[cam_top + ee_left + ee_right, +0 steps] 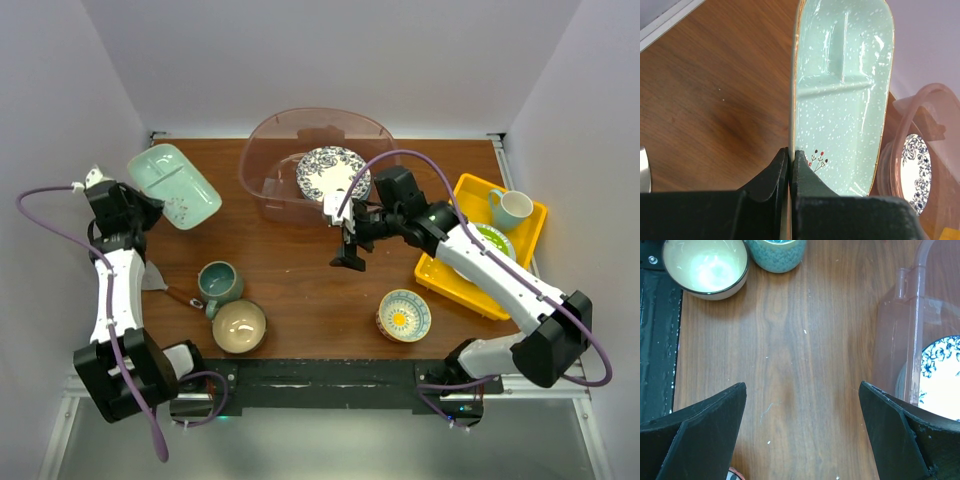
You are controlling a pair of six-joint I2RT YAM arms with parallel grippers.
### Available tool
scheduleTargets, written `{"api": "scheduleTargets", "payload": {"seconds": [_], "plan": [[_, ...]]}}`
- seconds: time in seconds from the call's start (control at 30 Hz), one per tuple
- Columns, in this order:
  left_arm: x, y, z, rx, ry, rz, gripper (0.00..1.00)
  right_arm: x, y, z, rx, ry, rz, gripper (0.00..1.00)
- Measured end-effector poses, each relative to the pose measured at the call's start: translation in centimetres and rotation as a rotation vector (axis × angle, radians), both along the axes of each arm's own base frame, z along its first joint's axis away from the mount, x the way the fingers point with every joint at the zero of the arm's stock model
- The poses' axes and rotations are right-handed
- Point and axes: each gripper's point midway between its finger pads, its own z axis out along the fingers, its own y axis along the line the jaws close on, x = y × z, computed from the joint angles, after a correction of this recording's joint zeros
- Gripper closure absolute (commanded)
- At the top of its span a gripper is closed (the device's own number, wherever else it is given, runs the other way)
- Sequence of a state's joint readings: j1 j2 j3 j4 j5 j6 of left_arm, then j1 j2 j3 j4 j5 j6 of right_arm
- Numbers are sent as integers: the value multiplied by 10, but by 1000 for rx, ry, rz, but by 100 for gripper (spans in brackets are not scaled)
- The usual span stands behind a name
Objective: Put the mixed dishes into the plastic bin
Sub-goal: Pick up the plate at the center of the board, then place the plate in the plastic bin.
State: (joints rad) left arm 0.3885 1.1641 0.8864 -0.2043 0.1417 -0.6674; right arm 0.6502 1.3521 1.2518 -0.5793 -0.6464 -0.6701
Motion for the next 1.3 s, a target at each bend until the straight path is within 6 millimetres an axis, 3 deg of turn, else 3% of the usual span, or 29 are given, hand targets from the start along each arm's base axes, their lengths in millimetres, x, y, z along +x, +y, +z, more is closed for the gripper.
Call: {"api": "scheduleTargets", "payload": {"seconds": [0.33, 0.67, 0.87, 1.13, 1.3], "plan": [[-5, -11, 31, 15, -50, -23, 100, 7, -7, 1, 2, -1, -27, 2], [-6, -36, 83, 46, -157, -97, 100, 12, -17, 12, 22, -24, -57, 2], [-8, -55, 102, 46, -207, -163, 100, 19, -27, 17, 30, -30, -92, 2], [-7, -89, 115, 26, -243, -290, 100, 24, -40, 36, 49, -55, -146, 2], [-8, -112, 123, 8, -277, -380, 100, 32, -46, 59, 44, -99, -197, 2]]}}
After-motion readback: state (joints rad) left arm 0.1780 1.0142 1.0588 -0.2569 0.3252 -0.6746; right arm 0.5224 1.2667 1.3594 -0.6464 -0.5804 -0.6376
